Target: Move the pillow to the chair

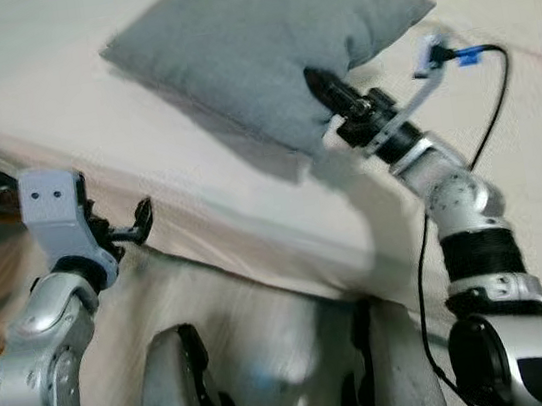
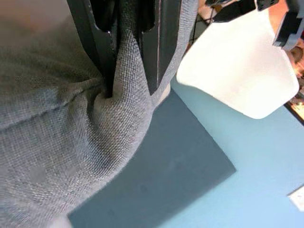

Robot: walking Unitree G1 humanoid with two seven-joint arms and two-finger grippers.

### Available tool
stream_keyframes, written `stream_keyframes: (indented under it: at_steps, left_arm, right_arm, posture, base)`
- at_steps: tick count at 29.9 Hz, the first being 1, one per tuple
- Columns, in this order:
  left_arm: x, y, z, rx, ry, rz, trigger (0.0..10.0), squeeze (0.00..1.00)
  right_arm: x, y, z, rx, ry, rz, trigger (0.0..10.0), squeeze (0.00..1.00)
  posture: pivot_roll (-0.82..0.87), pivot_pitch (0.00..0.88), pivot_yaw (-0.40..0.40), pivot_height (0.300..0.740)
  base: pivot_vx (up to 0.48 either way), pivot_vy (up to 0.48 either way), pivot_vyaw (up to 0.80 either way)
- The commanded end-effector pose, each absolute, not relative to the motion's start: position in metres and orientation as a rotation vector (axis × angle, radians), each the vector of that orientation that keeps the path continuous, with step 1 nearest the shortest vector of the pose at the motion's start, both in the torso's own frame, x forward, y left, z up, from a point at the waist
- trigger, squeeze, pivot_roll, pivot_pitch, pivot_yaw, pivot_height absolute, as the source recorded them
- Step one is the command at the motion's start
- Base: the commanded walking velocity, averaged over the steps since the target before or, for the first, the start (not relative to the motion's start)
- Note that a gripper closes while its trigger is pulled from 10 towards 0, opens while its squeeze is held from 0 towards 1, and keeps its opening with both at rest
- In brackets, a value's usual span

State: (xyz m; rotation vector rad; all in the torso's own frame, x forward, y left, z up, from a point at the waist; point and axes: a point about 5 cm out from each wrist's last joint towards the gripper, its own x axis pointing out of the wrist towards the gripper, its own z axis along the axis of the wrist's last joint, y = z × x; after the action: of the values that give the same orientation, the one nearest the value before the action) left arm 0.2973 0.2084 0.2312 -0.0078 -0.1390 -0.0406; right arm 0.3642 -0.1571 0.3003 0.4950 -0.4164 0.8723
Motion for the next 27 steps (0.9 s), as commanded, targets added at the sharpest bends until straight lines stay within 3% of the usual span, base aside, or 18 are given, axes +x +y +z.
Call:
stream_keyframes:
  at_steps: [1, 4, 6, 17, 23, 27]
  left_arm:
    - [0.300, 0.208, 0.223, -0.014, -0.125, -0.032, 10.0, 0.00]
    - [0.309, 0.206, 0.222, -0.046, -0.148, -0.007, 10.0, 0.00]
    - [0.310, 0.206, 0.220, -0.056, -0.148, 0.005, 10.0, 0.00]
    - [0.324, 0.196, 0.191, -0.139, -0.092, -0.003, 10.0, 0.00]
    - [0.324, 0.188, 0.171, -0.188, -0.058, -0.015, 10.0, 0.00]
    - [0.322, 0.184, 0.164, -0.195, -0.044, -0.019, 10.0, 0.00]
  right_arm:
    - [0.356, -0.159, 0.312, 0.475, -0.483, 0.922, 0.0, 0.00]
    - [0.348, -0.164, 0.309, 0.433, -0.468, 0.935, 0.0, 0.00]
    - [0.344, -0.164, 0.308, 0.431, -0.458, 0.936, 0.0, 0.00]
    - [0.330, -0.167, 0.276, 0.466, -0.360, 0.901, 0.0, 0.00]
    - [0.314, -0.136, 0.229, 0.490, -0.210, 0.923, 0.0, 0.00]
    - [0.309, -0.132, 0.214, 0.510, -0.162, 0.904, 0.0, 0.00]
  posture:
    - [0.00, 0.206, -0.022, 0.516]
    - [-0.02, 0.133, -0.037, 0.531]
    - [-0.02, 0.133, -0.037, 0.536]
    - [-0.03, 0.013, -0.019, 0.566]
    - [-0.03, 0.000, -0.021, 0.586]
    - [-0.03, 0.000, -0.023, 0.596]
  base:
    - [0.000, 0.000, 0.00]
    - [0.000, 0.000, 0.00]
    - [0.000, 0.000, 0.00]
    - [-0.348, 0.000, 0.00]
    - [0.000, 0.000, 0.00]
    - [0.000, 0.000, 0.00]
